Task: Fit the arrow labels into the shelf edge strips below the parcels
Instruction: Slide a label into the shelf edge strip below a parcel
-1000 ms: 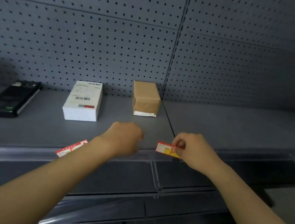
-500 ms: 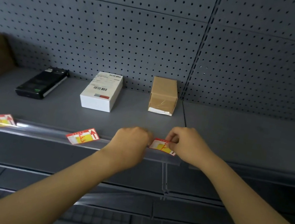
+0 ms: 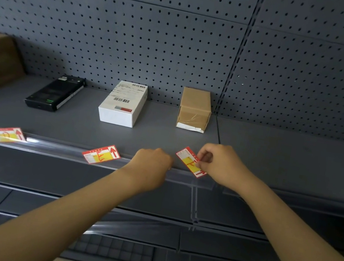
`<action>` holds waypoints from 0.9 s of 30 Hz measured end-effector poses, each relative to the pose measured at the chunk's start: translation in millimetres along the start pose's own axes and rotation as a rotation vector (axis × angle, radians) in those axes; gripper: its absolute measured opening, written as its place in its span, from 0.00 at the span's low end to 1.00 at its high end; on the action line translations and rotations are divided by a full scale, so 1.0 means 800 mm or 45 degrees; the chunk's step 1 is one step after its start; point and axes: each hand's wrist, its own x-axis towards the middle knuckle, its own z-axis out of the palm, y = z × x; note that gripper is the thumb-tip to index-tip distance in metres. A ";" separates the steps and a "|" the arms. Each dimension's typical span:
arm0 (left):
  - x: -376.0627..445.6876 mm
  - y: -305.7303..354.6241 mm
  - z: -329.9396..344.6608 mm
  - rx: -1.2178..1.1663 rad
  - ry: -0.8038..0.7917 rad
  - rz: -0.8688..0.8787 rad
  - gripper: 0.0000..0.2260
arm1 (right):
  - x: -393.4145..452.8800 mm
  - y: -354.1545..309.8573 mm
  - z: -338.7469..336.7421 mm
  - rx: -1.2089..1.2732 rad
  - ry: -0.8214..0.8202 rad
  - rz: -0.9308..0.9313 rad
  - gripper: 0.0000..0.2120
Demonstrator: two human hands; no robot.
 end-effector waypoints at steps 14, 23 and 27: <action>-0.004 0.005 0.010 0.046 0.017 0.175 0.18 | 0.001 0.004 0.008 0.017 0.103 -0.050 0.05; 0.000 0.019 0.012 0.062 0.047 0.131 0.16 | -0.003 0.007 0.010 0.009 0.101 -0.045 0.03; 0.001 0.027 0.012 0.095 0.059 0.081 0.16 | -0.005 0.009 0.010 0.013 0.117 -0.043 0.03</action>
